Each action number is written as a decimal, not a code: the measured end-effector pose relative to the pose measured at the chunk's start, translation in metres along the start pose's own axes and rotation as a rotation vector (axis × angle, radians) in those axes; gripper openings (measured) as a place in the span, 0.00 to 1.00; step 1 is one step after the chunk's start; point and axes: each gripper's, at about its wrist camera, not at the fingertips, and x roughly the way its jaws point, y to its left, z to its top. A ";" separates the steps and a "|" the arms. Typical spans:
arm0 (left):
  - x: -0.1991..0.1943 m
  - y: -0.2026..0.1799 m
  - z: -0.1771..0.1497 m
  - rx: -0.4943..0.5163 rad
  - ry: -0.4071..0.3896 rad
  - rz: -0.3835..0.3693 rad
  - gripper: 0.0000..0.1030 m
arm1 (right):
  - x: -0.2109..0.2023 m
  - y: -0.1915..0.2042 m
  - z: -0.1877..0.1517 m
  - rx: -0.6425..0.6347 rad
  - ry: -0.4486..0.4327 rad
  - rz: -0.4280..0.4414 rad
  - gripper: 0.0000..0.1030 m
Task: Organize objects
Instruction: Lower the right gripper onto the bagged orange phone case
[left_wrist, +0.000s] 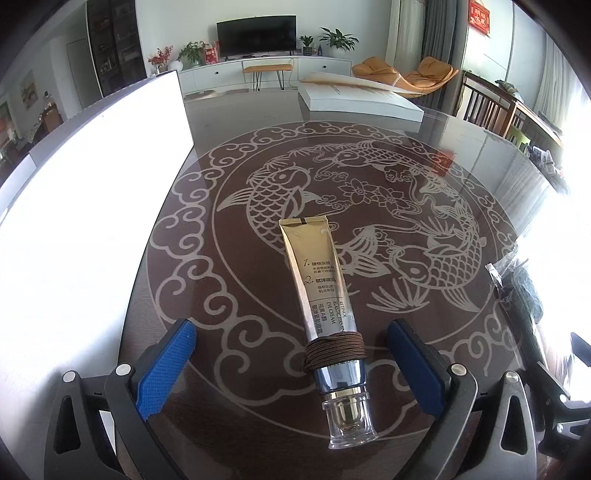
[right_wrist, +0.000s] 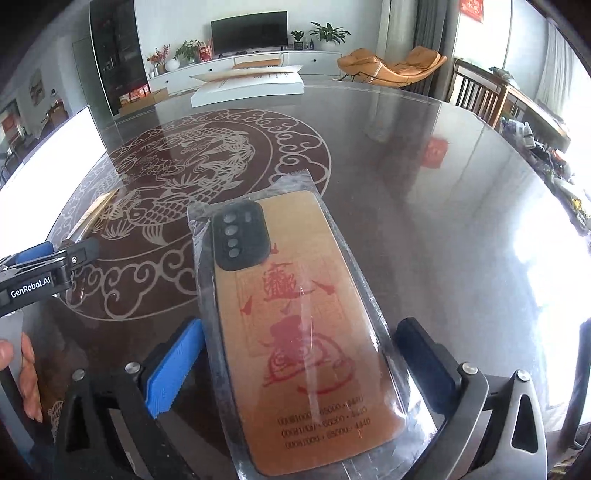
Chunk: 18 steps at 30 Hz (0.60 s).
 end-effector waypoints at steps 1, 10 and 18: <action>0.000 0.000 0.000 0.000 0.000 -0.001 1.00 | 0.002 0.001 0.001 0.000 0.000 0.000 1.00; 0.000 0.001 0.000 -0.001 0.000 -0.001 1.00 | 0.002 0.002 0.001 0.000 0.000 0.000 1.00; 0.000 0.001 0.000 -0.002 0.000 -0.002 1.00 | 0.004 0.002 0.002 0.000 0.001 0.000 1.00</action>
